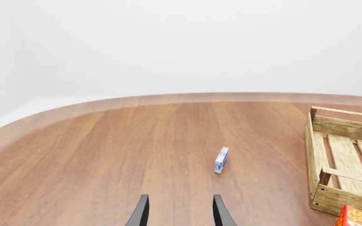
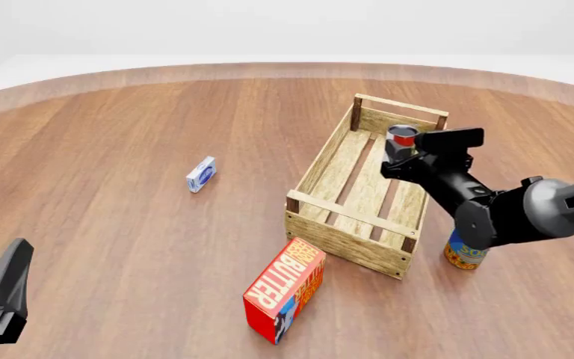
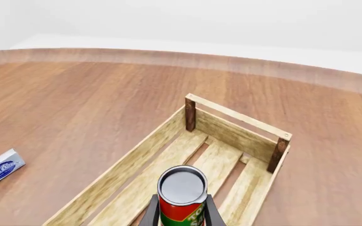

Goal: Pick up the tomato sauce, and put it in the wooden tray.

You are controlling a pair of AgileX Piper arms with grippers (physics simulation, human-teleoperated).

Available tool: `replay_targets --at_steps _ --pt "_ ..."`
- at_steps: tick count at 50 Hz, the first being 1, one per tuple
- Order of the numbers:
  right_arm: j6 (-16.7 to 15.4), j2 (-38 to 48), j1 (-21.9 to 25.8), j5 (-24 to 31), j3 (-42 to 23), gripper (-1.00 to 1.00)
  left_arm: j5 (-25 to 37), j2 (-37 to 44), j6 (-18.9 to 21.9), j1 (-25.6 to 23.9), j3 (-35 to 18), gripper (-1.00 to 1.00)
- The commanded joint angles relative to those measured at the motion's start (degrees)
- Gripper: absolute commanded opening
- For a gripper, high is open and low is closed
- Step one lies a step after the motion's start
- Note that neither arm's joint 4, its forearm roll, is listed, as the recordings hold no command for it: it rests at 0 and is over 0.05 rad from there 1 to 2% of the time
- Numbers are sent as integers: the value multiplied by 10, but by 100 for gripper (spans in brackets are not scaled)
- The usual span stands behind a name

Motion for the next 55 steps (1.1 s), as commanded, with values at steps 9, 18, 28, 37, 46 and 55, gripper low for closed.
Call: replay_targets --at_steps 9,18,28,37,46,55 --pt "11 36 -7 -19 -13 -100 0 0 0 0 0 100" --pt "17 51 -12 -48 -10 -100 0 0 0 0 0 100" --pt "16 65 -15 -73 -5 -100 0 0 0 0 0 100" --pt "12 70 -13 -106 9 -100 0 0 0 0 0 100" --pt "10 84 -18 -112 4 -100 0 0 0 0 0 100" --pt "7 113 -18 -133 -6 -100 0 0 0 0 0 100"
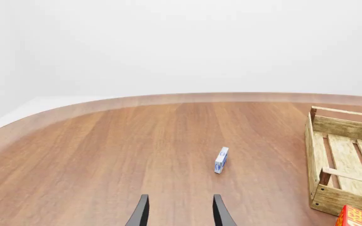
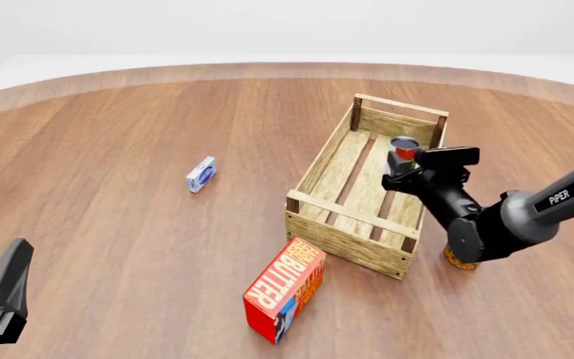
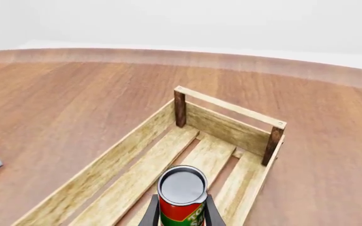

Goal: Pick up the tomato sauce, and put it in the wooden tray.

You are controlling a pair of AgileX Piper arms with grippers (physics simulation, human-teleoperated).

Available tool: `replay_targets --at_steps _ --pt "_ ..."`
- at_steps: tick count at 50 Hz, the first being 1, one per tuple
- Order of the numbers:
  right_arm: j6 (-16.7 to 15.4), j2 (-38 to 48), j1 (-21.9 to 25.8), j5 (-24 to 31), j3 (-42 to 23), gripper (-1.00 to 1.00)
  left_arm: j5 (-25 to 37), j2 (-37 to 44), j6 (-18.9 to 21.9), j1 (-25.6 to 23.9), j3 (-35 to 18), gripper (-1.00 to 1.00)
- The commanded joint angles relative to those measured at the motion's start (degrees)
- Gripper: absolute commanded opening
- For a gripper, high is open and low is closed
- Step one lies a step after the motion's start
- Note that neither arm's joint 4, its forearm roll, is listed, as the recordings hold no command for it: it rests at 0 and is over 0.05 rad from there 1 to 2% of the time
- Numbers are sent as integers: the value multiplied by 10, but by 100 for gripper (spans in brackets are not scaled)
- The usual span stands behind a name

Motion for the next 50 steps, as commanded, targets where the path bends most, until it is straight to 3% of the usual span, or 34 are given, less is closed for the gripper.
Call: replay_targets --at_steps 1,50 --pt "6 27 0 -28 -9 -100 0 0 0 0 0 100" --pt "-29 90 -5 -81 -40 -100 0 0 0 0 0 100"
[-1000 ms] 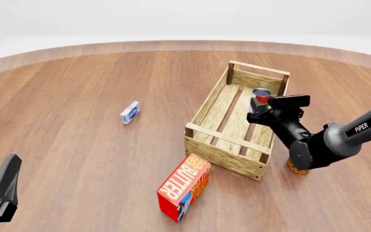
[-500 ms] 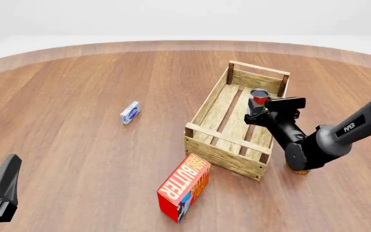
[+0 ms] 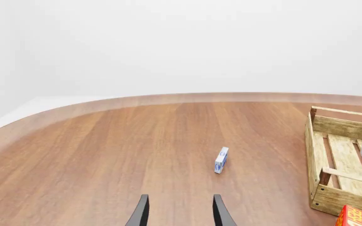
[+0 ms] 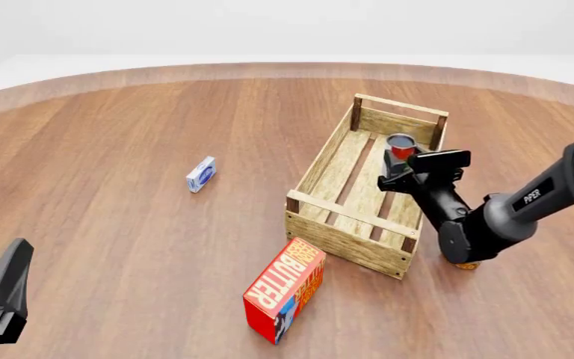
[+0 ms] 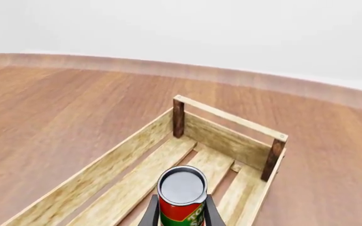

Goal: Pick up the tomato sauce, and put it in the wooden tray.

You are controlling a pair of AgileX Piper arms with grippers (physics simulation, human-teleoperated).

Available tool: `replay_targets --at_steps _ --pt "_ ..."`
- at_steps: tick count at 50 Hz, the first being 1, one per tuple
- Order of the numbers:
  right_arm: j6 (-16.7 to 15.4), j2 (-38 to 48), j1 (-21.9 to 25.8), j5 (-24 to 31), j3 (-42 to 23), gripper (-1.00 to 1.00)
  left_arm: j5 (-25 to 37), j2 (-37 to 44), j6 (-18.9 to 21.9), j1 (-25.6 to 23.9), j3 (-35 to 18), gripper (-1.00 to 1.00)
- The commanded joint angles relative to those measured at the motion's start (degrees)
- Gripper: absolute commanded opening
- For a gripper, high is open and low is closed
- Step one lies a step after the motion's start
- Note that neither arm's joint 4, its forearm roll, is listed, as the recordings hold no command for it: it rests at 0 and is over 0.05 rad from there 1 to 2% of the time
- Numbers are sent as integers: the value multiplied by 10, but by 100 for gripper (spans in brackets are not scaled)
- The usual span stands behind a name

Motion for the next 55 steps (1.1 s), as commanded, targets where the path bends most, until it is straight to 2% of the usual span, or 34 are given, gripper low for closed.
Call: replay_targets --at_steps 1,10,55 --pt "0 26 -2 -10 -7 -100 0 0 0 0 0 100" --pt "-11 32 -1 -6 -18 -100 0 0 0 0 0 100" --pt "-2 43 -3 -4 -35 -100 0 0 0 0 0 100"
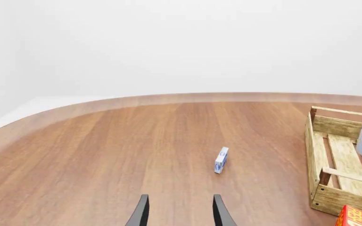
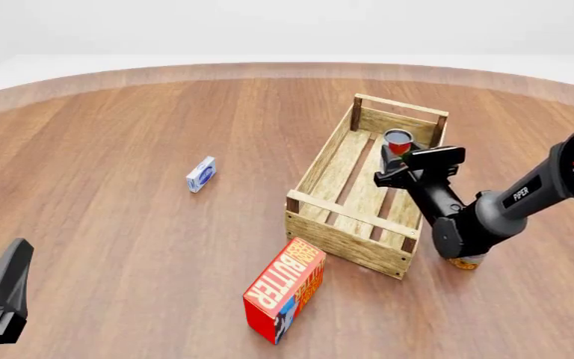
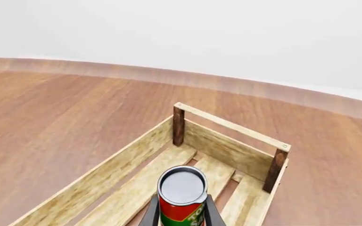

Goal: Pick up the tomato sauce, and put it in the wooden tray.

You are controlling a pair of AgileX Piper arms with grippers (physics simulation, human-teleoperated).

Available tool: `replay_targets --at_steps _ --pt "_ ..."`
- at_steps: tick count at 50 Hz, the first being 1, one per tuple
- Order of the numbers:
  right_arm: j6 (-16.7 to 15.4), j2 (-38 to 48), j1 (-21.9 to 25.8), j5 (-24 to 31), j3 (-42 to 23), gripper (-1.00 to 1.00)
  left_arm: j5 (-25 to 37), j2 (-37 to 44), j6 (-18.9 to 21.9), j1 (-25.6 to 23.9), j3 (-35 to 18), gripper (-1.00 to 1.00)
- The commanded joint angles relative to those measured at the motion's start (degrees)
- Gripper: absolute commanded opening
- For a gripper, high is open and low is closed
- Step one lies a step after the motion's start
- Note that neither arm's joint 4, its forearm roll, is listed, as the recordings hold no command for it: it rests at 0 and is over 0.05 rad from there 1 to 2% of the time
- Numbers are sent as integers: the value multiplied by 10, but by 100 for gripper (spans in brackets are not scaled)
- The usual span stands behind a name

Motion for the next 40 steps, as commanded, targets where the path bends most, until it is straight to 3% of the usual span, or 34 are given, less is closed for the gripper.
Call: replay_targets --at_steps 1,8,9,40 --pt "9 19 -5 7 -2 -100 0 0 0 0 0 100" --pt "10 10 -7 8 3 -100 0 0 0 0 0 100" --pt "9 11 -6 4 4 100 0 0 0 0 0 100" --pt "9 -13 -5 -7 39 100 0 0 0 0 0 100"
